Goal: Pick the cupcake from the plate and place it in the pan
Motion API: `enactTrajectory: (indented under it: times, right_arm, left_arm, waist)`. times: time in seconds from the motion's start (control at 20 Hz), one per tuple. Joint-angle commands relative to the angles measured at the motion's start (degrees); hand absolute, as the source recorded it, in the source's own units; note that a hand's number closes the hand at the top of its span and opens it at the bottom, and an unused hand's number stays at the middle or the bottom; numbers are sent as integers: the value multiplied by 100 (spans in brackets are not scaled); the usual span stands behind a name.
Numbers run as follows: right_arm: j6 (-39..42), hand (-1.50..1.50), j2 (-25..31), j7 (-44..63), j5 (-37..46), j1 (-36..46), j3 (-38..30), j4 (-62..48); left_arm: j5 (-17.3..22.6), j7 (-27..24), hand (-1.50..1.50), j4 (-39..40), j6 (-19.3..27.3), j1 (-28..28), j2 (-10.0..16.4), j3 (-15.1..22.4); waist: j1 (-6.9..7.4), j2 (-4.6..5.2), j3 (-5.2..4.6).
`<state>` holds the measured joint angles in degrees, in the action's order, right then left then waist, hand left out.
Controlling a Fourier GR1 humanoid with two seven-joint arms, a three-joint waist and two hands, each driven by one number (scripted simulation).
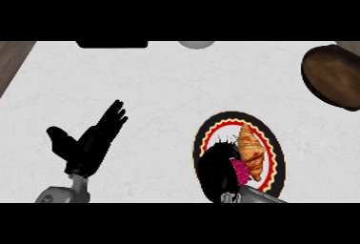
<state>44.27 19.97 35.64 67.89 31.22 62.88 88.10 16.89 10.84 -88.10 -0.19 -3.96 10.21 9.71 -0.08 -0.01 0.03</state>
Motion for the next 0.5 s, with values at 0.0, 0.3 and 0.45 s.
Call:
enactTrajectory:
  times: [0.0, 0.3, 0.45]
  right_arm:
    - [-1296, 150, 1005, -694, -543, -666, -668, 772]
    - [-2793, 150, 2094, -2025, -1782, -1763, -1958, 1446]
    - [-3802, 150, 2596, -2505, -2095, -2172, -2788, 1675]
  left_arm:
    - [-101, -152, 0, -26, 64, 188, -41, 32]
    - [0, -62, 0, -187, 136, 384, 45, -137]
    - [37, -26, 0, -295, 198, 394, 50, -213]
  waist:
    - [-200, -4, 20]
    - [-505, -29, 53]
    - [-551, -74, 51]
